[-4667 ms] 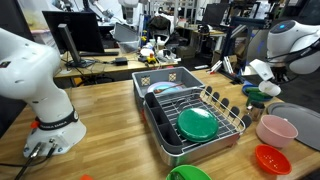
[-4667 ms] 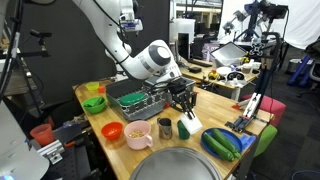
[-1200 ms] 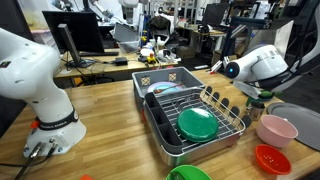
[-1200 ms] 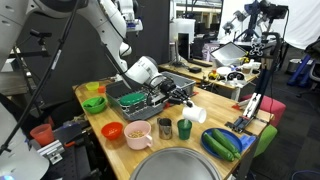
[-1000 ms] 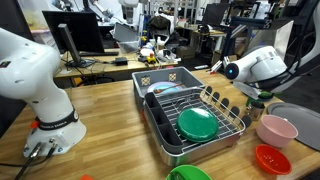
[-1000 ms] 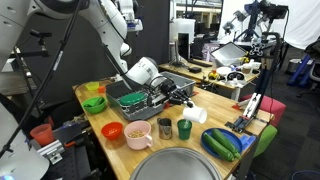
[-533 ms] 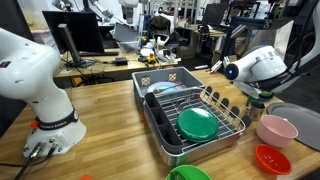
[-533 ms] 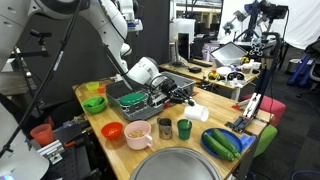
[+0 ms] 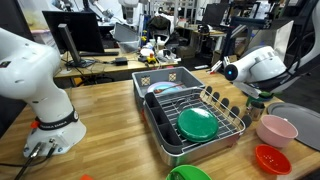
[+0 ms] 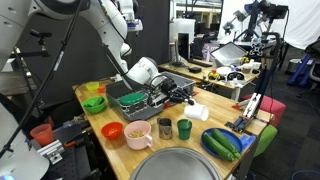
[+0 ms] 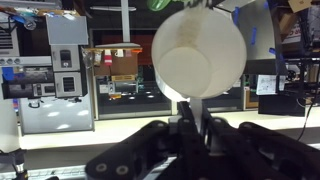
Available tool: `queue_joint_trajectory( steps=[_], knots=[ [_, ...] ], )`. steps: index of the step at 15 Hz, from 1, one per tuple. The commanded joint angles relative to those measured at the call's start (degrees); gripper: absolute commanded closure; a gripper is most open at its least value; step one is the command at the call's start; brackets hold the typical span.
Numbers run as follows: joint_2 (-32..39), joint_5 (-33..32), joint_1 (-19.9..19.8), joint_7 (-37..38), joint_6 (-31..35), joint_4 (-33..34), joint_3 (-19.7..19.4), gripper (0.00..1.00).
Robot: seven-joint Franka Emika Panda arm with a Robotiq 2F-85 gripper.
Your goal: Pour the contents of the mug into the metal jug
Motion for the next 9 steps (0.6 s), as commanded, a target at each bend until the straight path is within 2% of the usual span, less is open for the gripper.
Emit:
queue_joint_trajectory(
  steps=[1, 9],
  knots=[
    [1.3, -3.1, -1.1, 2.6, -3.6, 1.0, 1.6, 0.98],
    [2.4, -5.4, -1.1, 3.5, -4.2, 1.0, 2.5, 0.98]
  ],
)
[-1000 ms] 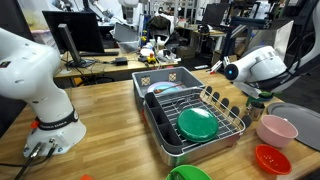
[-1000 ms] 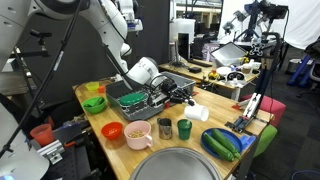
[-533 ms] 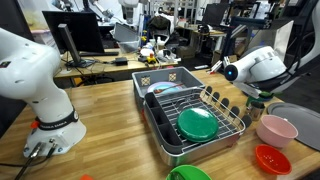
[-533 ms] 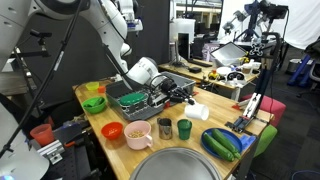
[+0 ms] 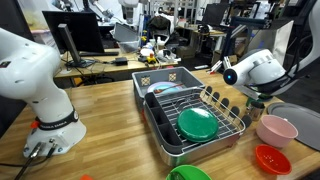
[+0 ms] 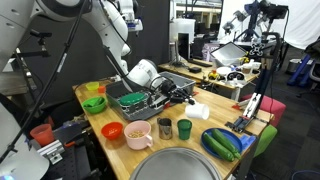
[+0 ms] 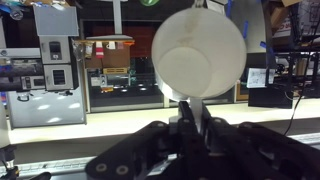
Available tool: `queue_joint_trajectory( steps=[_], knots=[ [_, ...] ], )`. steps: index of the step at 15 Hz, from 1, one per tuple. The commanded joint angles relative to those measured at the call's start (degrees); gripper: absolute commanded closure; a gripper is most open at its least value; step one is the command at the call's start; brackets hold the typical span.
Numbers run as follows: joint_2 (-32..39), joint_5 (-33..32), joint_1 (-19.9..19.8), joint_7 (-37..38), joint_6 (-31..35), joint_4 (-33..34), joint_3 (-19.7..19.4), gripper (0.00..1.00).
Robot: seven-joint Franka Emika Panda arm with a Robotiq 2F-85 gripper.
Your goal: Pour the contents of the mug into the metal jug
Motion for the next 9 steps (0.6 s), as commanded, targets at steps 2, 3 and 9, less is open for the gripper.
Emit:
queue_joint_trajectory(
  steps=[2, 3, 9],
  knots=[
    [1.5, -2.6, -1.0, 2.5, -3.2, 0.9, 2.1, 0.98],
    [1.6, -2.9, -1.0, 2.5, -3.5, 1.0, 2.2, 0.98],
    [2.7, -3.2, -0.6, 2.6, -6.8, 1.4, 2.6, 0.98]
  ],
)
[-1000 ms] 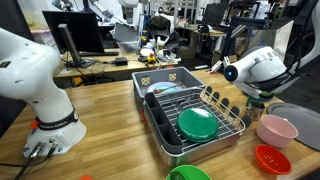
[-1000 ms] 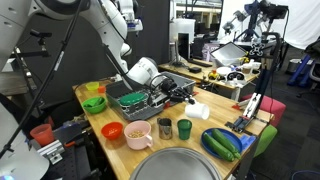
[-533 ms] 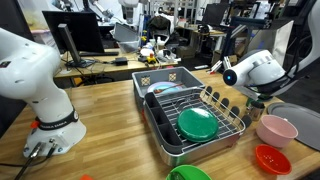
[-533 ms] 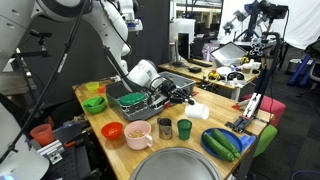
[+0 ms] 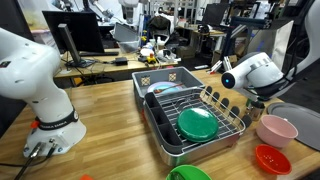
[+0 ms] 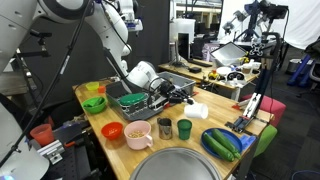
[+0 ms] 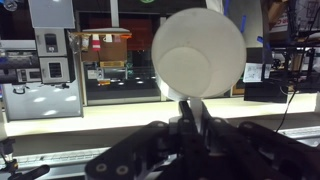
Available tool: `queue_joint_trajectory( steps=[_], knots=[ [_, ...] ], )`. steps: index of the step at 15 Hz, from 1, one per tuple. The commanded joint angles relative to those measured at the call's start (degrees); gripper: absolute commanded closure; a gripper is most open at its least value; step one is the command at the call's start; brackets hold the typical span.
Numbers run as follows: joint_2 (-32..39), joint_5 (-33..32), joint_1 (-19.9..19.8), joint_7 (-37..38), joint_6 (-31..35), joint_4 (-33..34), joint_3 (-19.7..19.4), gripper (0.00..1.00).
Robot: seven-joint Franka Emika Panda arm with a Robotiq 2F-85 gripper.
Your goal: Pour the contents of the mug into the metal jug
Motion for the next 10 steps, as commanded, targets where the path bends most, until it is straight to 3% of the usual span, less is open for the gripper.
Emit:
queue_joint_trajectory(
  steps=[1, 10],
  knots=[
    [1.7, -1.8, -0.7, 2.0, -4.5, 1.3, 1.3, 0.98],
    [1.3, -0.5, -1.7, 1.4, -3.8, 2.2, 2.7, 0.98]
  ],
)
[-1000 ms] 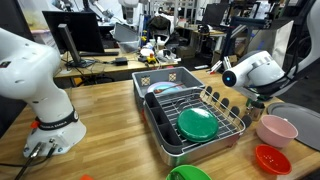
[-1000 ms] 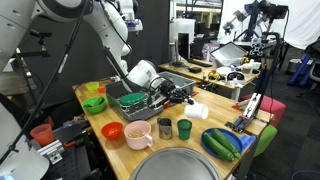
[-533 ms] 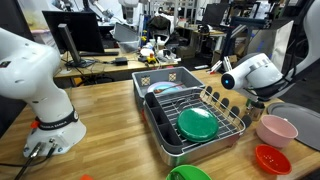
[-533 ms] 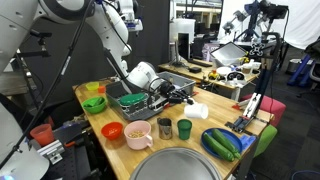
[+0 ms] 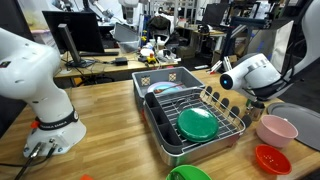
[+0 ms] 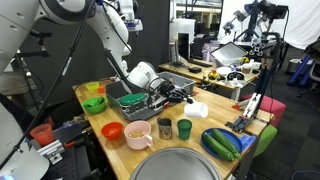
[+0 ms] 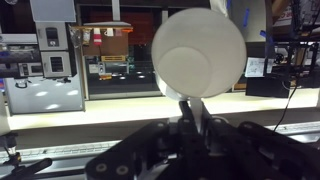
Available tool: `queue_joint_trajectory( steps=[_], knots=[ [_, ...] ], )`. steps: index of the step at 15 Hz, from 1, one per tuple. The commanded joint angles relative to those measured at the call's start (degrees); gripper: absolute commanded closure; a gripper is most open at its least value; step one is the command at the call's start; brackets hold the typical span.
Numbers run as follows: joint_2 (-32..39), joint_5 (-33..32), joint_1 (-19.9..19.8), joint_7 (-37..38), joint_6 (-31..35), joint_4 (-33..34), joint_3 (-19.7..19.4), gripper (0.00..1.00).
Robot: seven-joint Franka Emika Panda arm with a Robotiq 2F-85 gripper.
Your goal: Pour the contents of the mug into the metal jug
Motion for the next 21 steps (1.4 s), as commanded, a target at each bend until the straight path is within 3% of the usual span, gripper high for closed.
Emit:
queue_joint_trajectory(
  steps=[1, 7, 11, 16, 21],
  knots=[
    [-0.1, 0.4, -2.3, 1.1, -0.3, 1.8, 2.3, 0.98],
    [-4.4, 6.6, -6.5, 0.5, 7.1, 5.2, 4.7, 0.98],
    [-8.8, 13.4, -9.4, 0.6, 15.5, 4.1, 4.5, 0.98],
    [-12.2, 17.7, -12.4, 0.5, 31.5, 1.7, 3.4, 0.98],
    [-14.1, 20.6, -14.3, 0.2, 50.0, -4.8, 2.0, 0.98]
  ],
)
